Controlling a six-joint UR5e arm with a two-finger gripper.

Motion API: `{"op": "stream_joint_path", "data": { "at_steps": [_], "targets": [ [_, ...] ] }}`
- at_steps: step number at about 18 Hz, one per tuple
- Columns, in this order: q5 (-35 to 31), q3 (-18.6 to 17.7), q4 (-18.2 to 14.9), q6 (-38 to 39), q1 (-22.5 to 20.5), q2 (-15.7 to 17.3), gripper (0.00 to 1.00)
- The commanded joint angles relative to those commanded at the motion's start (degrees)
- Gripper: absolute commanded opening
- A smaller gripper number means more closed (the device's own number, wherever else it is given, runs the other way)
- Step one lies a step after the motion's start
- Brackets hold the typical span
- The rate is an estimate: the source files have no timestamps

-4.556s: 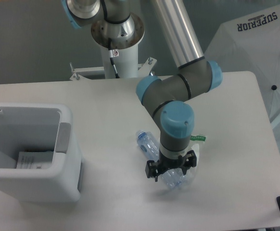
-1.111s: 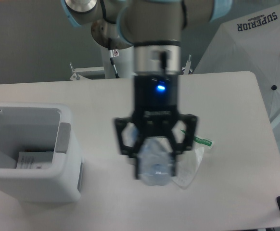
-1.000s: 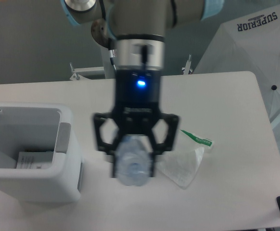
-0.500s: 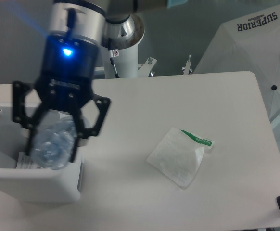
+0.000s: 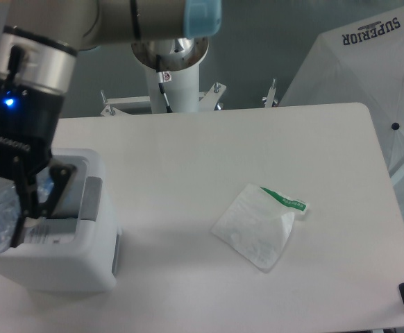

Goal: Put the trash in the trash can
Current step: 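Lift the bottle and carry it over the white trash bin, then lower the bottle into the bin and open the gripper, then move the open gripper over the clear plastic bag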

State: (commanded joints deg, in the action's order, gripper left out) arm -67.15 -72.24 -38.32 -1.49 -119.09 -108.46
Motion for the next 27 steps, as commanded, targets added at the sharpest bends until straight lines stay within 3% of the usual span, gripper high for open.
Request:
{"op": "stream_joint_path", "data": {
  "at_steps": [9, 12, 15, 19, 23, 27],
  "targets": [
    [0.0, -6.1, 0.0, -0.2, 1.1, 0.5, 0.66],
    [0.0, -7.0, 0.0, -0.2, 1.3, 1.0, 0.75],
    [-0.1, -8.3, 0.0, -0.2, 1.3, 1.8, 0.99],
    [0.1, -8.5, 0.0, -0.3, 0.5, 2.7, 1.0],
    [-4.0, -9.1, -0.9, -0.1, -6.0, 5.8, 1.0],
    [-9.9, -17.4, -1.2, -0.6, -15.0, 11.0, 1.0]
  ]
}}
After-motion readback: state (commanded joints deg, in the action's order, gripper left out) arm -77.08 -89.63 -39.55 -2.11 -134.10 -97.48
